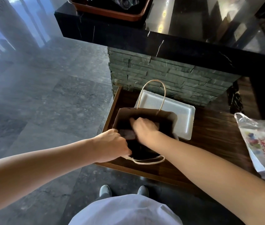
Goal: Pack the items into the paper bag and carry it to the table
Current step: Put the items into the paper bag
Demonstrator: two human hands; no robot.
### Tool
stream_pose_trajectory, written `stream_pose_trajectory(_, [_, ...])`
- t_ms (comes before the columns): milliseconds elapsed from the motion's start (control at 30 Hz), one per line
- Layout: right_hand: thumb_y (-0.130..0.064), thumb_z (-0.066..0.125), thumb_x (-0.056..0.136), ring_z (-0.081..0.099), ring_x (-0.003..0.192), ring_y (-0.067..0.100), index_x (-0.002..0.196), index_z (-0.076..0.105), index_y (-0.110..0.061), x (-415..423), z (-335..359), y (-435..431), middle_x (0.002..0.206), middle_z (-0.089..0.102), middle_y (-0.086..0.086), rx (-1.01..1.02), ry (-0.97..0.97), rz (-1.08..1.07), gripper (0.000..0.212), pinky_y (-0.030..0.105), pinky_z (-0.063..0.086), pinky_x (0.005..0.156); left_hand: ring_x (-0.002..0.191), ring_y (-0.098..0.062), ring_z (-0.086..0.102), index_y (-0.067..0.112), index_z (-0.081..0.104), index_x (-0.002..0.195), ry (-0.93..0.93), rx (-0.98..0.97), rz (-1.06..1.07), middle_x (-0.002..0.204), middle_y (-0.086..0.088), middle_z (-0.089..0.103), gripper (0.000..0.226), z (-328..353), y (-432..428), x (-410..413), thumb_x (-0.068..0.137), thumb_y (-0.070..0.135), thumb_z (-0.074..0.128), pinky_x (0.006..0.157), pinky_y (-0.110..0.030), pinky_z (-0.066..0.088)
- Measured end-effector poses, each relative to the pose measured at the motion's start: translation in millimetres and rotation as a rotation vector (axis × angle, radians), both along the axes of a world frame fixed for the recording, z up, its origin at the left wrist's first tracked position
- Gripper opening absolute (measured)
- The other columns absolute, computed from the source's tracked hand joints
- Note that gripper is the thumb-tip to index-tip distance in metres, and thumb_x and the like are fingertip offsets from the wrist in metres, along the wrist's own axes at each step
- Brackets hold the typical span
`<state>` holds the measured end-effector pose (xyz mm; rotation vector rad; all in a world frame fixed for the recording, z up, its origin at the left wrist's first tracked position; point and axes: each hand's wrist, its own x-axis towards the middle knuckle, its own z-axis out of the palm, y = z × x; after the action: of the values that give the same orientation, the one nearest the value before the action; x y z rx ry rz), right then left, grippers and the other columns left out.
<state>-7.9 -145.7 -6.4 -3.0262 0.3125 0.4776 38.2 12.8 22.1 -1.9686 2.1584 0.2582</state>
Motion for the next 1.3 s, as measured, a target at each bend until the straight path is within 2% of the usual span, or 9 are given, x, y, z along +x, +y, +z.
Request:
stream_pose_trajectory(167, [-0.018, 0.060, 0.091, 0.047, 0.125, 0.037, 0.138, 0.043, -0.018, 18, -27, 9, 0.137, 0.049, 0.013, 0.022, 0.168, 0.145, 0.050, 0.049, 0.046, 0.097, 0.074, -0.024, 0.067, 0.027, 0.065, 0.099, -0.015, 0.018, 0.013, 0.076, 0.003, 0.070, 0.018, 4, -1, -2, 0.087, 0.015, 0.063, 0.074, -0.037, 0.052])
stream_pose_trajectory(367, [-0.013, 0.043, 0.099, 0.064, 0.108, 0.034, 0.120, 0.062, -0.011, 17, -44, 20, 0.118, 0.067, 0.012, -0.047, 0.139, 0.168, 0.029, 0.044, 0.050, 0.082, 0.077, -0.025, 0.068, 0.027, 0.064, 0.099, -0.041, 0.070, 0.014, 0.080, 0.001, 0.071, 0.013, 5, -2, -7, 0.090, 0.019, 0.061, 0.075, -0.036, 0.049])
stream_pose_trajectory(600, [-0.012, 0.047, 0.097, 0.067, 0.101, 0.036, 0.130, 0.050, -0.008, 3, -44, 14, 0.121, 0.064, 0.016, 0.047, 0.049, 0.172, 0.033, 0.046, 0.053, 0.078, 0.080, -0.027, 0.068, 0.025, 0.060, 0.097, -0.025, 0.085, 0.043, 0.085, 0.002, 0.071, 0.021, 7, 2, -7, 0.087, 0.008, 0.053, 0.074, -0.036, 0.045])
stream_pose_trajectory(800, [-0.020, 0.046, 0.099, 0.060, 0.111, 0.034, 0.130, 0.057, -0.012, -21, -40, -9, 0.135, 0.049, 0.016, 0.144, 0.303, 0.343, 0.034, 0.042, 0.050, 0.092, 0.075, -0.028, 0.067, 0.026, 0.055, 0.117, 0.010, -0.013, 0.038, 0.081, 0.000, 0.072, 0.039, 2, 4, -1, 0.087, 0.002, 0.048, 0.076, -0.037, 0.052])
stream_pose_trajectory(933, [-0.019, 0.060, 0.092, 0.065, 0.101, 0.027, 0.119, 0.064, -0.013, -15, -35, -14, 0.115, 0.067, 0.011, 0.220, 0.366, 0.193, 0.028, 0.036, 0.053, 0.089, 0.073, -0.028, 0.067, 0.030, 0.052, 0.110, 0.035, -0.002, 0.003, 0.080, 0.000, 0.071, 0.036, -1, 6, -6, 0.086, 0.003, 0.054, 0.074, -0.036, 0.050])
stream_pose_trajectory(1000, [-0.014, 0.058, 0.092, 0.063, 0.108, 0.030, 0.122, 0.061, -0.011, -7, -32, -20, 0.119, 0.065, 0.012, 0.169, 0.378, 0.121, 0.031, 0.037, 0.051, 0.092, 0.072, -0.028, 0.067, 0.030, 0.041, 0.112, 0.075, -0.019, 0.013, 0.078, -0.001, 0.071, 0.042, -2, 7, -5, 0.085, 0.001, 0.055, 0.077, -0.038, 0.051])
stream_pose_trajectory(1100, [-0.018, 0.048, 0.096, 0.056, 0.118, 0.032, 0.130, 0.055, -0.008, 1, -33, -20, 0.130, 0.059, 0.015, 0.089, 0.453, 0.064, 0.035, 0.037, 0.044, 0.098, 0.080, -0.022, 0.067, 0.031, 0.057, 0.107, 0.042, 0.033, 0.030, 0.085, 0.004, 0.072, 0.029, -1, 6, -1, 0.090, 0.007, 0.052, 0.086, -0.039, 0.051])
stream_pose_trajectory(1233, [-0.019, 0.041, 0.102, 0.044, 0.132, 0.033, 0.138, 0.049, -0.007, 1, -36, -6, 0.144, 0.048, 0.017, 0.563, 0.483, -0.220, 0.039, 0.038, 0.033, 0.107, 0.083, -0.021, 0.067, 0.029, 0.064, 0.106, -0.013, 0.081, 0.009, 0.086, 0.004, 0.072, 0.023, 1, 1, -3, 0.093, 0.013, 0.053, 0.087, -0.037, 0.051])
stream_pose_trajectory(1300, [-0.019, 0.040, 0.102, 0.043, 0.133, 0.031, 0.138, 0.049, -0.010, 0, -40, 4, 0.145, 0.048, 0.015, 0.866, 0.380, -0.559, 0.038, 0.037, 0.030, 0.110, 0.084, -0.020, 0.067, 0.029, 0.065, 0.106, -0.011, 0.084, 0.016, 0.086, 0.004, 0.072, 0.024, 2, -1, -1, 0.093, 0.013, 0.053, 0.087, -0.037, 0.051])
